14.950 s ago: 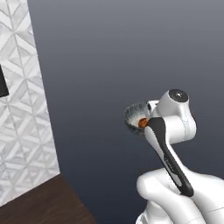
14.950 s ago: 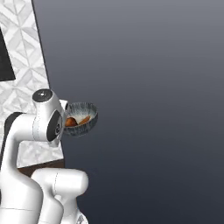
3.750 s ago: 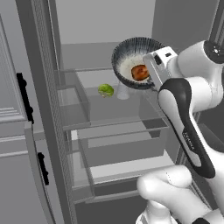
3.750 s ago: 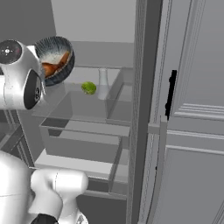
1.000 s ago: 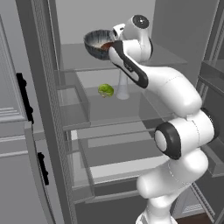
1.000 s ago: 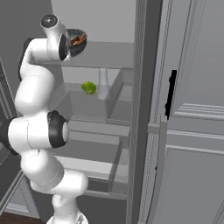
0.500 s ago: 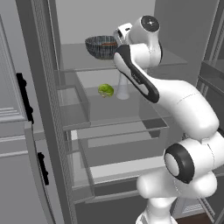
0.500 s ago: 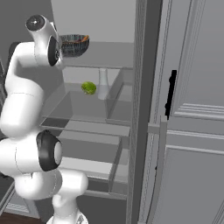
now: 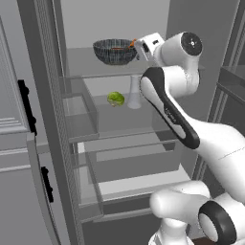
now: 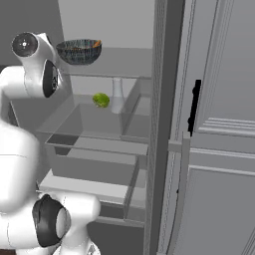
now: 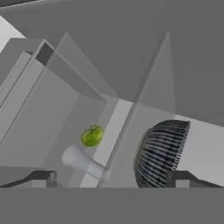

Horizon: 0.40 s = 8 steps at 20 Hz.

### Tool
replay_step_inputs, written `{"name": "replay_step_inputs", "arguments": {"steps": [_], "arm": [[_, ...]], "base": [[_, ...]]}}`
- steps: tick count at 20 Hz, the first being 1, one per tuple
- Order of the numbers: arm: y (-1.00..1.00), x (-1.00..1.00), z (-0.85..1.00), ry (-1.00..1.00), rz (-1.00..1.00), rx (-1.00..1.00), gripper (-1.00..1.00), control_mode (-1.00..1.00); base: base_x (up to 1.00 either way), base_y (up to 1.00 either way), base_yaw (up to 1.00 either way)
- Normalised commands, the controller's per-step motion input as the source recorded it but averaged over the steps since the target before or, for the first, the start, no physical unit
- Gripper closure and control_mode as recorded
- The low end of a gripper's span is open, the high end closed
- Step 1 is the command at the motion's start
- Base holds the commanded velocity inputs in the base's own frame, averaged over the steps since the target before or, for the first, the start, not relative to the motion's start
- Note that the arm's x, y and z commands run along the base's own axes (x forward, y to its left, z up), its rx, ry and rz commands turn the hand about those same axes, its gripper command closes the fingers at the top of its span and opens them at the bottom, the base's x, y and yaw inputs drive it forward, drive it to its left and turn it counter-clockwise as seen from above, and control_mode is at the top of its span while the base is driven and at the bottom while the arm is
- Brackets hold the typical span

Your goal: Pick the chicken drumstick and carrot from their plates and place them in the bowl. Then put the bowl in the fridge.

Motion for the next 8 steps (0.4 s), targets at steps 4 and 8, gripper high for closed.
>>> {"name": "replay_step_inputs", "arguments": {"steps": [4, 8], "arm": [[-0.44, -1.00, -0.44, 0.00, 0.12, -0.01, -1.00, -1.00], [-0.39, -1.00, -0.88, 0.08, 0.22, -0.16, -1.00, -1.00]], "base": [[0.00, 0.00, 0.00], [0.00, 0.00, 0.00]]}}
